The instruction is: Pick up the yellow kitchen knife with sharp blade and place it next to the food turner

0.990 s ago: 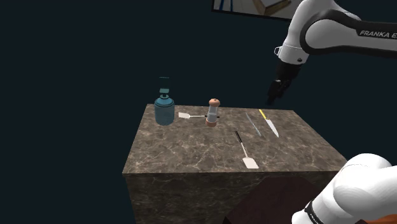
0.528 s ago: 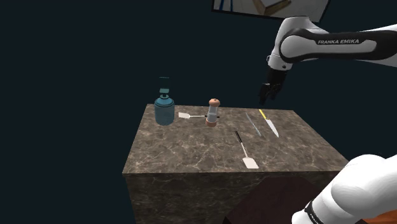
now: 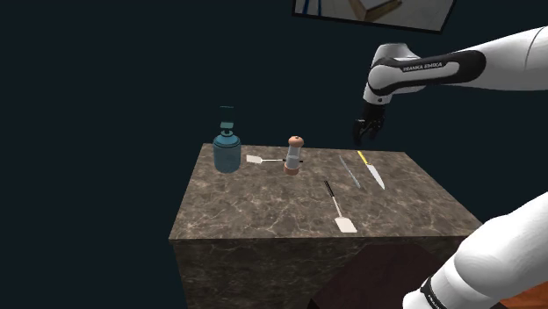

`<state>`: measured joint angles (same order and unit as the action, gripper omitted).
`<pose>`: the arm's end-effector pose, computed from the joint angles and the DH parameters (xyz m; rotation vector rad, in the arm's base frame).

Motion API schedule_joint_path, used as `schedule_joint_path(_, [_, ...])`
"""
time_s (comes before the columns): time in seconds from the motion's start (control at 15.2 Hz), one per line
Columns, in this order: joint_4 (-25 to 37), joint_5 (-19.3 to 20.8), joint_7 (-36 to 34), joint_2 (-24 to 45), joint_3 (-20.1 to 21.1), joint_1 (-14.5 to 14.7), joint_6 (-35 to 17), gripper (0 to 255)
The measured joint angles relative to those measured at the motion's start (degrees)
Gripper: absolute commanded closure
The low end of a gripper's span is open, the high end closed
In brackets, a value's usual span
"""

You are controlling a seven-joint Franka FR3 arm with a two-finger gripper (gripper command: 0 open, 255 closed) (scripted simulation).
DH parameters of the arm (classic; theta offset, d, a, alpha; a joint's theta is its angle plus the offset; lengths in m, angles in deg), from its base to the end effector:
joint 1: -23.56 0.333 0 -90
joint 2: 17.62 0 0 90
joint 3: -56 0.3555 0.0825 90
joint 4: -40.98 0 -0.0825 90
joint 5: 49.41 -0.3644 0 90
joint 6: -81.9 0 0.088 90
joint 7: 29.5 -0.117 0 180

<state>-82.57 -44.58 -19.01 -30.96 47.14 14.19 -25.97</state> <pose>0.4260 -0.1531 0.5277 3.1042 -0.1594 -0.0817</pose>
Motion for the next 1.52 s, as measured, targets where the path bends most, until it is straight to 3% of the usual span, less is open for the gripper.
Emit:
schedule_joint_path(0.86, [15.61, -3.74, 3.47, 24.79, -6.02, -5.89, -5.72, 0])
schedule_joint_path(1.52, [35.38, -8.71, 5.54, 45.32, -8.03, -13.05, -3.47, 0])
